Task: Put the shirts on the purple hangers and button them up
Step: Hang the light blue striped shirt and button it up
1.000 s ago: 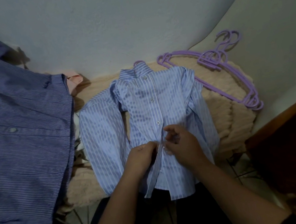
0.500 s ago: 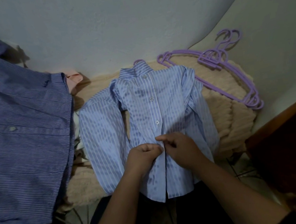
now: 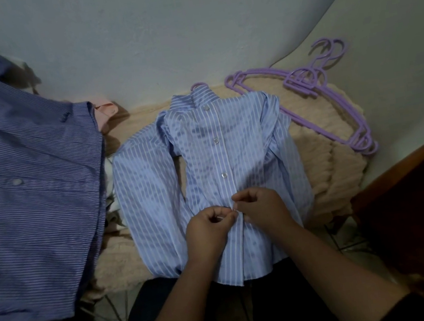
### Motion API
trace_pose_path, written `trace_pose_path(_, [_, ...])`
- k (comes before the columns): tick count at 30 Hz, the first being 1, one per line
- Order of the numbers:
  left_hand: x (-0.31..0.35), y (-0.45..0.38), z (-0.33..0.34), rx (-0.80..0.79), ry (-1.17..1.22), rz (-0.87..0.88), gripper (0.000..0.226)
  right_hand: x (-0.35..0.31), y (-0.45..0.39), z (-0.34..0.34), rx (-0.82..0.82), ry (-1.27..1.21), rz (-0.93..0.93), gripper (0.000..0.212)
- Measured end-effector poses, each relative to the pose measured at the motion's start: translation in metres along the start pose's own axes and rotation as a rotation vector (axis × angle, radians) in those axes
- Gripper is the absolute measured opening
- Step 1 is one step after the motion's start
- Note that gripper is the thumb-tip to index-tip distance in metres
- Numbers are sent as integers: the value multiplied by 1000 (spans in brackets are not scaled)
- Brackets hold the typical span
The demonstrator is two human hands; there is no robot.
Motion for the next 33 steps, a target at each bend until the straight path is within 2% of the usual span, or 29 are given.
trace_pose_path(4, [-1,2,-2,-34,62,-32,7,1,2,0,-42,8,-9,13])
trace_pose_path(8, [0,4,-2,-6,5,-19,10,2,3,-1,-45,-18,-20,19])
trace_pose_path(12, [8,4,0,25,-127,90,19,5,2,0,-1,12,-26,24])
trace_pose_path(16, [8,2,1,37,-214,189,20,4,6,0,32,25,-37,15])
trace_pose_path(20, [6,1,0,1,-226,280,16,8,3,-3,89,-2,59,27])
trace_pose_path(24, [4,-2,0,-30,-235,257,17,14,-1,-1,82,-6,147,40])
trace_pose_path(28, [-1,-3,-1,-92,-114,169,20,14,1,-3,48,-4,105,45])
trace_pose_path(33, [-2,-3,-1,-79,-64,93,25,12,3,-5,47,52,25,49])
Point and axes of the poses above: each hand's wrist, its own y-axis away from the middle knuckle, its own z-axis out of the palm, x = y × z, the point moved 6 cm from there along -y, towards the middle knuckle, and after that the axes turned 11 degrees about y, right-handed, at the moved point
